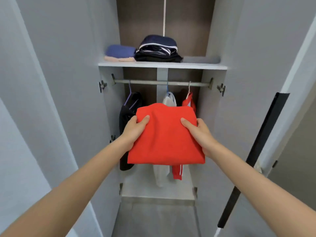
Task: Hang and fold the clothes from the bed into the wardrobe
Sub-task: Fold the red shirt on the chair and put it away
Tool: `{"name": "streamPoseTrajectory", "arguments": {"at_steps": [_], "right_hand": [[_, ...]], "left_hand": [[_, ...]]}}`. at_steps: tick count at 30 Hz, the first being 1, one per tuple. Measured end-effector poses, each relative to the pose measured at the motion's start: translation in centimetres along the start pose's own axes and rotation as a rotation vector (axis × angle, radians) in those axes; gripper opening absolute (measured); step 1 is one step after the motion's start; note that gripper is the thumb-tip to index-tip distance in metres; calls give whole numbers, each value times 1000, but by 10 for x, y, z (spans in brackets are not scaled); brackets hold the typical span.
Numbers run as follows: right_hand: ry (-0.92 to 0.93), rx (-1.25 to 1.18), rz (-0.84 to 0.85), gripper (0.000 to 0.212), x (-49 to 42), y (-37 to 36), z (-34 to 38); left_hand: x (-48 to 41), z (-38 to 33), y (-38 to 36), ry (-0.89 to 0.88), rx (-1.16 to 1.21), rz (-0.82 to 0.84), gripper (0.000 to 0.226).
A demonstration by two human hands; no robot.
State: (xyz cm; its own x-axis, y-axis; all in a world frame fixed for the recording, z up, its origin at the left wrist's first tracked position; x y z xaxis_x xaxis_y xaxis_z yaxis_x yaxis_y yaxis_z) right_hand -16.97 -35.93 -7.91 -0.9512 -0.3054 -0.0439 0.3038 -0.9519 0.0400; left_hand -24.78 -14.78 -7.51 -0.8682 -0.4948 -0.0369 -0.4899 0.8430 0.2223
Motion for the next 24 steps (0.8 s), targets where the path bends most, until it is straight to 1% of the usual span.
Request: {"name": "streamPoseTrajectory", "arguments": {"at_steps": [7, 13, 19, 24], "right_hand": [[134, 8, 18, 45, -71, -23, 104], [223, -34, 26, 53, -163, -24, 165], [266, -41, 77, 53, -266, -31, 213], [283, 4, 178, 46, -344, -66, 252]], "left_hand": [[-75, -94, 37, -108, 26, -31, 39], [-165, -163, 34, -245, 13, -68, 43], [-259, -215, 36, -314, -60, -172, 31], [-327, -245, 66, -354, -84, -278, 35]]}}
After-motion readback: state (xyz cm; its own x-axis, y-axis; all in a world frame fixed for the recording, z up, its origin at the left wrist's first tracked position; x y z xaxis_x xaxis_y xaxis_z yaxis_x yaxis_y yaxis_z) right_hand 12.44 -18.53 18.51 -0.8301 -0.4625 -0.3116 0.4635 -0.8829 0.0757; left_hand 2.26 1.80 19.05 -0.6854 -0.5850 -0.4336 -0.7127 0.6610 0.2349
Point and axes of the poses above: each hand's wrist, its own x-axis away from the middle knuckle, its own y-axis out of the back of the hand, z = x × y, the point moved 5 cm from there along -x, towards the middle knuckle, and after that the axes turned 3 degrees about -x, right-handed, at the moved point
